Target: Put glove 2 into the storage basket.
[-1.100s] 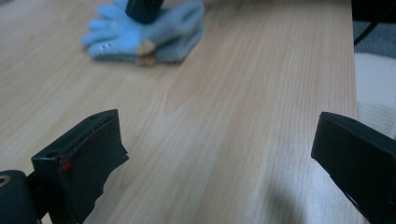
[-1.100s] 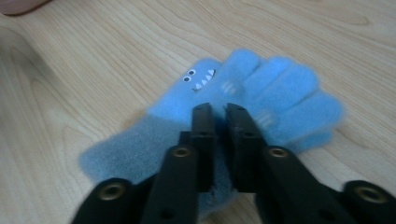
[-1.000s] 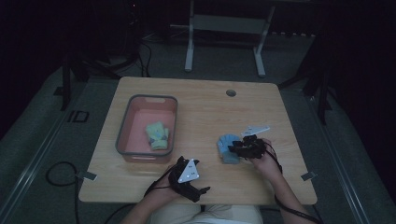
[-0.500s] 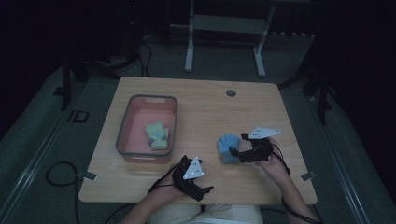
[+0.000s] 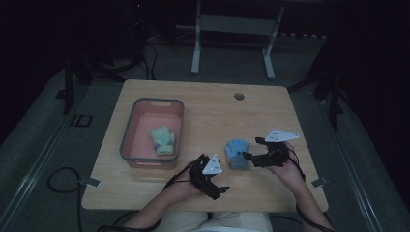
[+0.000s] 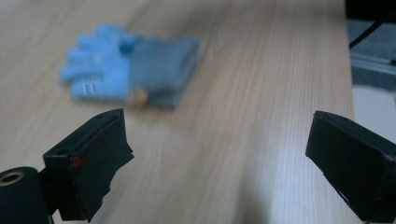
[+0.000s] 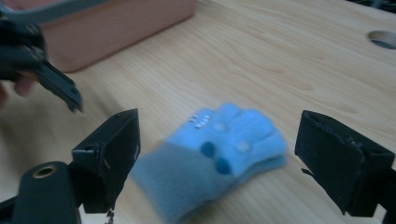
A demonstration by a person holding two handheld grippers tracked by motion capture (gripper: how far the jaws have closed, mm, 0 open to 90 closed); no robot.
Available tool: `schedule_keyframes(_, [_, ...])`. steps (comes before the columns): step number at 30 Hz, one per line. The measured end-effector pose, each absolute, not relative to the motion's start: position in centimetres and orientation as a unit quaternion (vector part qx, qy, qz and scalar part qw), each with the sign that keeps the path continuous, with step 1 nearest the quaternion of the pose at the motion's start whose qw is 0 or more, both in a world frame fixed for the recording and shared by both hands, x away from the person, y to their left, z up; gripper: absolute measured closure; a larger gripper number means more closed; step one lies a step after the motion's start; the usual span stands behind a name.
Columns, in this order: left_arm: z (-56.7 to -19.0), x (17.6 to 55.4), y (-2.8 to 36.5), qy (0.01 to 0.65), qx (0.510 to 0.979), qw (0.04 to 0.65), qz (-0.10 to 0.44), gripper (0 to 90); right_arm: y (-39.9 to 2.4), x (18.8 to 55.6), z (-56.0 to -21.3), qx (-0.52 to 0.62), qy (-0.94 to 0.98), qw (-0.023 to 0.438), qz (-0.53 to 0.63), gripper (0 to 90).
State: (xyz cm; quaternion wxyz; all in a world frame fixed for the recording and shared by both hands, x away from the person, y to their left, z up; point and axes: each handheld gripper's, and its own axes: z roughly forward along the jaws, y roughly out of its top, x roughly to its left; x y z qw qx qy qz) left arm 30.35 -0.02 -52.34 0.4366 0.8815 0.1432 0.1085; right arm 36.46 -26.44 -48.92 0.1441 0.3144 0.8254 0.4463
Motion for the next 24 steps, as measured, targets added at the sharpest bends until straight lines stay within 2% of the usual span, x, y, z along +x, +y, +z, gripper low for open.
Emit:
schedule_keyframes(2, [-52.0,30.7,-0.6,0.13,0.883,0.436,0.12,6.6,-26.6,36.6,-48.9,0.313,0.827,0.147,0.444,23.8])
schedule_keyframes(4, [-51.8,31.2,-1.4,0.107,0.886,0.431,0.133,10.3,-26.7,36.8,-48.8,0.316,0.827,0.147,0.441,28.1])
schedule_keyframes(6, [-51.8,31.6,-2.0,0.092,0.89,0.424,0.14,13.6,-26.7,36.8,-48.6,0.31,0.826,0.161,0.443,42.8])
schedule_keyframes(9, [-52.1,32.2,-3.2,0.062,0.9,0.405,0.152,14.1,-26.5,37.3,-48.3,0.316,0.831,0.181,0.421,55.1])
schedule_keyframes(10, [-52.2,32.4,-3.6,0.056,0.901,0.4,0.158,14.8,-26.5,37.7,-48.4,0.321,0.83,0.175,0.421,57.6])
schedule_keyframes(14, [-52.6,33.8,-4.7,0.042,0.907,0.392,0.15,26.7,-26.4,38.8,-48.8,0.35,0.824,0.168,0.412,68.9])
schedule_keyframes(18, [-52.9,34.7,-5.4,0.019,0.911,0.384,0.148,36.9,-26.2,39.5,-49.5,0.369,0.824,0.156,0.402,71.0])
schedule_keyframes(19, [-53.0,34.8,-5.5,0.015,0.912,0.381,0.15,39.6,-26.1,39.6,-49.8,0.374,0.823,0.153,0.4,69.0])
schedule_keyframes(24, [-53.4,35.2,-6.2,-0.008,0.917,0.367,0.157,41.5,-25.7,40.8,-50.8,0.389,0.821,0.142,0.394,55.6])
